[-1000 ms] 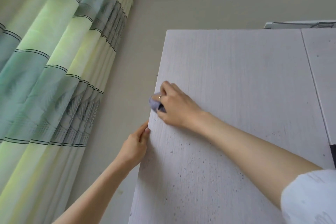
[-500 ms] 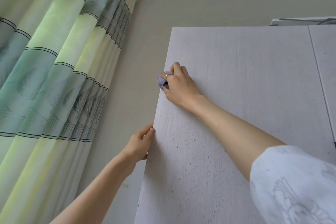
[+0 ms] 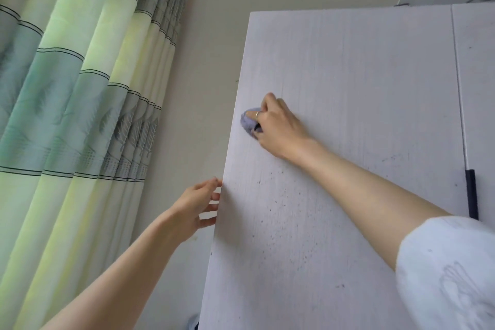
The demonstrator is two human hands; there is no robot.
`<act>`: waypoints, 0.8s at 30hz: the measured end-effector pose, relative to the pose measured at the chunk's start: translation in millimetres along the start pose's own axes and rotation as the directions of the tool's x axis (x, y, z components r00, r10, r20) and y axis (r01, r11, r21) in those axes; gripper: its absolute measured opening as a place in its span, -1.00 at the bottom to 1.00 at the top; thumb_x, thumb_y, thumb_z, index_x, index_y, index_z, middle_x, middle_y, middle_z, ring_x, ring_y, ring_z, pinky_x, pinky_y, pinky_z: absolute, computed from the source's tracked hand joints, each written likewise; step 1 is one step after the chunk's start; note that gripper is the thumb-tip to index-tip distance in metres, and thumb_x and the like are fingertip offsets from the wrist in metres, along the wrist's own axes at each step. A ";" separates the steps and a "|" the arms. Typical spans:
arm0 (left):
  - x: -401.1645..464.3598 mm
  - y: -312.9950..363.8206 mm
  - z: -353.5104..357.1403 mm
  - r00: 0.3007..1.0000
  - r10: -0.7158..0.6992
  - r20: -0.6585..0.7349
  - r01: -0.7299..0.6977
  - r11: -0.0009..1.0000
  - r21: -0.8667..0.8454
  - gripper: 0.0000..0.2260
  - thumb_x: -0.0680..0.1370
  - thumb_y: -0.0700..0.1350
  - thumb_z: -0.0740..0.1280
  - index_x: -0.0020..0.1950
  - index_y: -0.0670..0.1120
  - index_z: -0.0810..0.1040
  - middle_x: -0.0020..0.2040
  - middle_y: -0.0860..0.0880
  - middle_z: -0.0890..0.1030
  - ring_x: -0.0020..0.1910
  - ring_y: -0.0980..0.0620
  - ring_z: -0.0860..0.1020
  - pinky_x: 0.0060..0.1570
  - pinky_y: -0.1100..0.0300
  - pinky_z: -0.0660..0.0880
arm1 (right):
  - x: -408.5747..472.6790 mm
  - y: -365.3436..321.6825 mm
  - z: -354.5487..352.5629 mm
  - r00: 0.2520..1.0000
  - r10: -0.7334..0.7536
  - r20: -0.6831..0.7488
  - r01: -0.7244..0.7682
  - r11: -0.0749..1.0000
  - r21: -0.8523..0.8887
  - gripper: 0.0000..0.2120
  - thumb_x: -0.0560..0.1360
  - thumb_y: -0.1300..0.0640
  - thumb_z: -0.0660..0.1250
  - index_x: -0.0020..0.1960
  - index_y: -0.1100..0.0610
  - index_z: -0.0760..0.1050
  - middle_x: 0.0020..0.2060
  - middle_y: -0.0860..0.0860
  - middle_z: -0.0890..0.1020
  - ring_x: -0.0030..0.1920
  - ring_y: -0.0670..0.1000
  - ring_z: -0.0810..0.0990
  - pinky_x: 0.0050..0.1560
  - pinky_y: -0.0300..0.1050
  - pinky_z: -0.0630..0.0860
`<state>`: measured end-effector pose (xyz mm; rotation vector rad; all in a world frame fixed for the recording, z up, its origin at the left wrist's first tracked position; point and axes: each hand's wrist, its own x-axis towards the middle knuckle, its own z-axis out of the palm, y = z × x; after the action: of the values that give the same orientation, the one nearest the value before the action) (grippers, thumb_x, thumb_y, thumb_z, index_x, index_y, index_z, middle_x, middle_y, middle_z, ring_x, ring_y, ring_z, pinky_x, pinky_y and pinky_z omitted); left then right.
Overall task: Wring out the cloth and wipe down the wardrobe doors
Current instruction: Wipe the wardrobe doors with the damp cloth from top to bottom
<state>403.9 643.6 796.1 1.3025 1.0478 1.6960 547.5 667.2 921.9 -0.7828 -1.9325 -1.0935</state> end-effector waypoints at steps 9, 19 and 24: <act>-5.7 -5.8 -5.8 0.999 0.004 0.053 0.000 0.997 -0.073 -0.67 0.67 0.01 0.03 0.07 -0.03 0.57 -0.10 -0.02 0.63 -0.12 0.03 0.55 -0.09 0.13 0.48 | -111.2 -55.9 53.0 0.900 -0.405 0.162 0.402 0.914 0.052 -0.73 0.14 0.19 0.56 -0.18 0.03 0.66 -0.19 0.00 0.54 -0.24 0.01 0.51 -0.40 -0.26 0.41; -6.4 -4.6 -9.5 0.999 0.012 0.053 -0.011 1.000 -0.024 -0.77 0.66 -0.10 0.11 0.18 -0.05 0.53 -0.03 -0.04 0.60 -0.02 -0.01 0.56 0.14 0.06 0.48 | -68.0 -29.9 23.0 0.998 -0.064 0.021 0.065 0.997 -0.037 -0.75 0.36 0.36 0.38 0.04 0.29 0.55 0.01 0.17 0.44 0.02 0.17 0.44 -0.24 -0.13 0.40; -4.5 -11.7 -0.5 0.998 0.061 0.001 -0.061 0.997 0.038 -0.77 0.66 -0.12 0.09 0.08 0.07 0.54 -0.12 0.03 0.58 -0.11 0.05 0.55 -0.09 0.15 0.48 | -134.5 -26.6 34.3 0.890 -0.415 0.191 0.415 0.909 0.040 -0.60 0.06 0.34 0.54 -0.11 0.18 0.62 -0.23 0.10 0.51 -0.26 0.08 0.50 -0.43 -0.18 0.47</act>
<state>405.2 644.0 783.6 1.3717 1.0541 1.7288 585.0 667.4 785.6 -0.4990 -2.3385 -1.3072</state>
